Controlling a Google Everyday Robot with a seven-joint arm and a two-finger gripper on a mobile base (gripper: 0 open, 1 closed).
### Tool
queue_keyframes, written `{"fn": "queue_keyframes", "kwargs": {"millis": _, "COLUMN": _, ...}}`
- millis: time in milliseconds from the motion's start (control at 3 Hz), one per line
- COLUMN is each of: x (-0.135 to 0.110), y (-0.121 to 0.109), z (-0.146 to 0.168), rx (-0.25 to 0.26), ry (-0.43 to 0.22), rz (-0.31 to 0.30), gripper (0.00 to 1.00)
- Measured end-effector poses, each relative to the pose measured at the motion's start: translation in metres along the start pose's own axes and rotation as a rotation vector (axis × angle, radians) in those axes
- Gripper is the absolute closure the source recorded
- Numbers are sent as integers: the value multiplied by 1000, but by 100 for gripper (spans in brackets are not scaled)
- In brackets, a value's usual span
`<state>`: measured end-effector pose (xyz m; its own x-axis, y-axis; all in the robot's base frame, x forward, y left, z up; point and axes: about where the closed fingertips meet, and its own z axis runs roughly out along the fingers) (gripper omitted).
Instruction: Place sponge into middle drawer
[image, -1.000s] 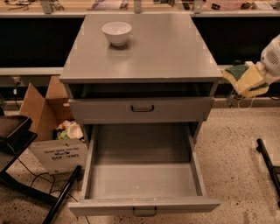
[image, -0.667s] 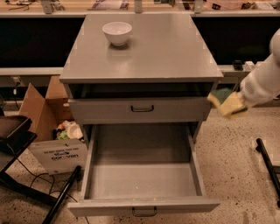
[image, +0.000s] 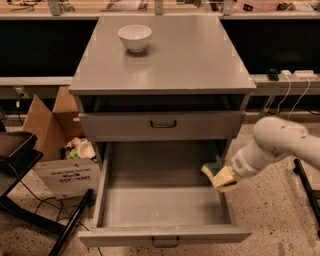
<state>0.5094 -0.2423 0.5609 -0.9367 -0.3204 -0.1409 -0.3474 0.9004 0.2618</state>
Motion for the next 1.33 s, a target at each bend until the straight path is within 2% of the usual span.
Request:
{"fn": "queue_keyframes", "kwargs": {"millis": 333, "x": 2, "y": 14, "z": 61, "rx": -120, "ry": -3, "rz": 45, "gripper": 100}}
{"fn": "queue_keyframes", "kwargs": {"millis": 667, "x": -8, "y": 26, "z": 109, "rx": -240, "ry": -40, "rz": 99, "gripper": 100}}
{"fn": "queue_keyframes", "kwargs": {"millis": 1000, "x": -3, "y": 27, "z": 121, "rx": -258, "ry": -26, "rz": 110, "gripper": 81}}
{"fn": "queue_keyframes", "kwargs": {"millis": 1333, "x": -3, "y": 28, "z": 121, "rx": -258, "ry": -26, "rz": 110, "gripper": 58}}
